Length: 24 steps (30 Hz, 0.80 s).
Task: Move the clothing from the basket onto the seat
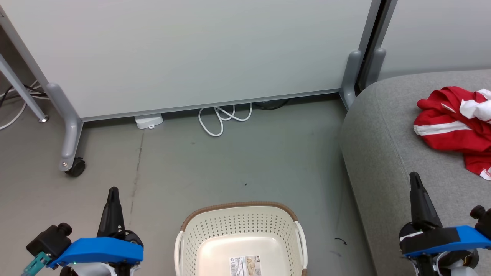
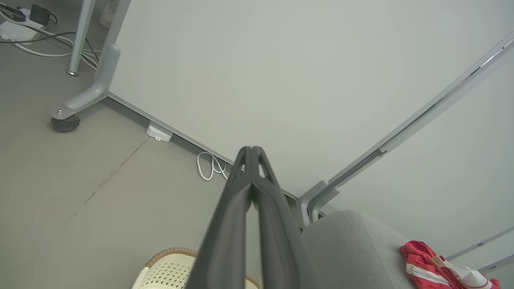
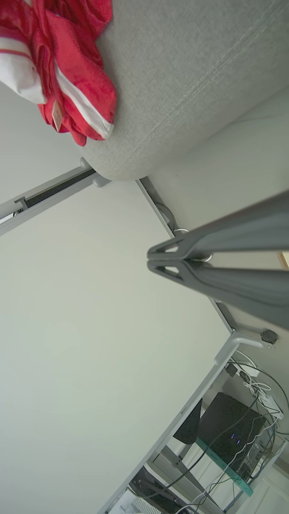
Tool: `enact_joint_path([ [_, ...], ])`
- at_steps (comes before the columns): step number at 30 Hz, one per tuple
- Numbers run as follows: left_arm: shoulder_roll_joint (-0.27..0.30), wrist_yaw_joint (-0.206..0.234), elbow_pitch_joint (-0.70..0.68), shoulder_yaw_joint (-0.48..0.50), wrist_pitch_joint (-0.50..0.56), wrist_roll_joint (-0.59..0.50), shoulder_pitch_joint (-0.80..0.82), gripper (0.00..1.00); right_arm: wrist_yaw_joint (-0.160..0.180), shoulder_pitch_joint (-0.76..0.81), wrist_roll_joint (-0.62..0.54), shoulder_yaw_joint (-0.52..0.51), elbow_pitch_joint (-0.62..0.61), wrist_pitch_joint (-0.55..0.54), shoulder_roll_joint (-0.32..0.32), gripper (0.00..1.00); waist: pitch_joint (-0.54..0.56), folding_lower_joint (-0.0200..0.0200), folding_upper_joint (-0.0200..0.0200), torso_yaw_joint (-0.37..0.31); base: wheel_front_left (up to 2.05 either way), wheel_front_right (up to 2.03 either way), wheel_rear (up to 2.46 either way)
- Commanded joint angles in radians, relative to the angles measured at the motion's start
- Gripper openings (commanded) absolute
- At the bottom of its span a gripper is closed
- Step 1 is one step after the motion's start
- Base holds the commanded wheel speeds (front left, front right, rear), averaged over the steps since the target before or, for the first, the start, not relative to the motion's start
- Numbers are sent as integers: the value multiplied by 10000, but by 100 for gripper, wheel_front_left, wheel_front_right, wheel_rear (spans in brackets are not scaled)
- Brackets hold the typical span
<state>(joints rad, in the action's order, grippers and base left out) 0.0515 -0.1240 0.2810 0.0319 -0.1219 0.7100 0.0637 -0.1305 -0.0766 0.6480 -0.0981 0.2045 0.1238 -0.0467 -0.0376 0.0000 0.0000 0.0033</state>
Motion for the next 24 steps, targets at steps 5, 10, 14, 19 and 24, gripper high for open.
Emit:
enact_joint_path([
  [5, 19, -35, -184, 138, 249, 956, 303, 0, -2, -203, 1039, -29, -61, -236, -42, 0, 21, 0, 0, -2, 0, 0, 0],
  [10, 17, -40, -202, 194, 420, 1613, 323, 0, -2, -222, 1740, -42, -25, -412, -43, 0, 39, 0, 0, -4, 0, 0, 0],
  [14, 16, -44, -216, 241, 554, 2112, 342, 0, -2, -238, 2273, -50, 2, -545, -44, 0, 54, 0, 0, -5, 0, 0, 0],
  [19, 14, -48, -230, 286, 683, 2592, 352, 0, -2, -251, 2785, -60, 29, -680, -45, 0, 69, 0, 0, -7, 0, 0, 0],
  [24, 12, -53, -244, 341, 837, 3167, 368, 0, -2, -268, 3399, -70, 63, -828, -46, 0, 87, 0, 0, -9, 0, 0, 0],
])
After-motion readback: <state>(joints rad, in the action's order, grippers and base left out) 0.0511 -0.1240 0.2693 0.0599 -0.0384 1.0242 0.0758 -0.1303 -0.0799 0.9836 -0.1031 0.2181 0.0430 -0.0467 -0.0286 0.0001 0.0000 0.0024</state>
